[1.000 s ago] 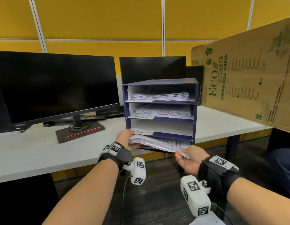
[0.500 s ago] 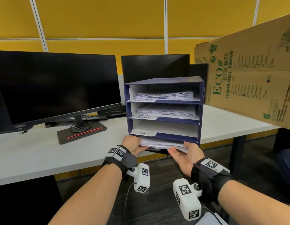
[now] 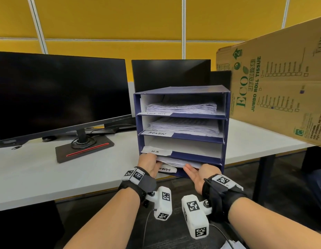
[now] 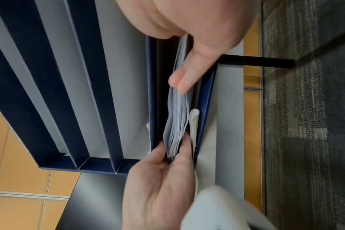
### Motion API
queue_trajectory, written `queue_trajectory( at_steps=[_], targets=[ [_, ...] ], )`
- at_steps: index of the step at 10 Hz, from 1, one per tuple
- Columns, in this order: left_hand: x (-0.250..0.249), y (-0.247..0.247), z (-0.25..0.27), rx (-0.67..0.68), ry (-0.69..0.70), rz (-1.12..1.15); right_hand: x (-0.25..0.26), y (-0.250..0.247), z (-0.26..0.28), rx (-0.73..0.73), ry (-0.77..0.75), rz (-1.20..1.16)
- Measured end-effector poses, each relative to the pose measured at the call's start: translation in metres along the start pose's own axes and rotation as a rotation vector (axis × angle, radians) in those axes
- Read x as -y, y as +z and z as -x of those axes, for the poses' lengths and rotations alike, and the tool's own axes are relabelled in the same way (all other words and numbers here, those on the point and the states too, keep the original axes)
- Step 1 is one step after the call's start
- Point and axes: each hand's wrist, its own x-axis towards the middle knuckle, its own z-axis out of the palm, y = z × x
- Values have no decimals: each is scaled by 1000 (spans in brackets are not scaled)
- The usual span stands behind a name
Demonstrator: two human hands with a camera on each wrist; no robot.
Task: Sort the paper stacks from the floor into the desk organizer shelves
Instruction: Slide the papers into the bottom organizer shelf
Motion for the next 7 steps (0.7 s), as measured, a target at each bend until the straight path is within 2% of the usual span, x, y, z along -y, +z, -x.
queue_trajectory(
  at_steps=[2, 3, 6, 7],
  targets=[
    [7, -12, 3, 90, 81, -57, -7, 0, -13, -45, -37, -62],
    [8, -19, 11, 81, 143, -186, -3, 0, -11, -71, -1, -63],
    [6, -35, 16, -194, 367, -853, -3, 7, -17, -66, 15, -15],
    [7, -35, 20, -240, 410, -1009, -1, 4, -18, -56, 31, -49]
  ],
)
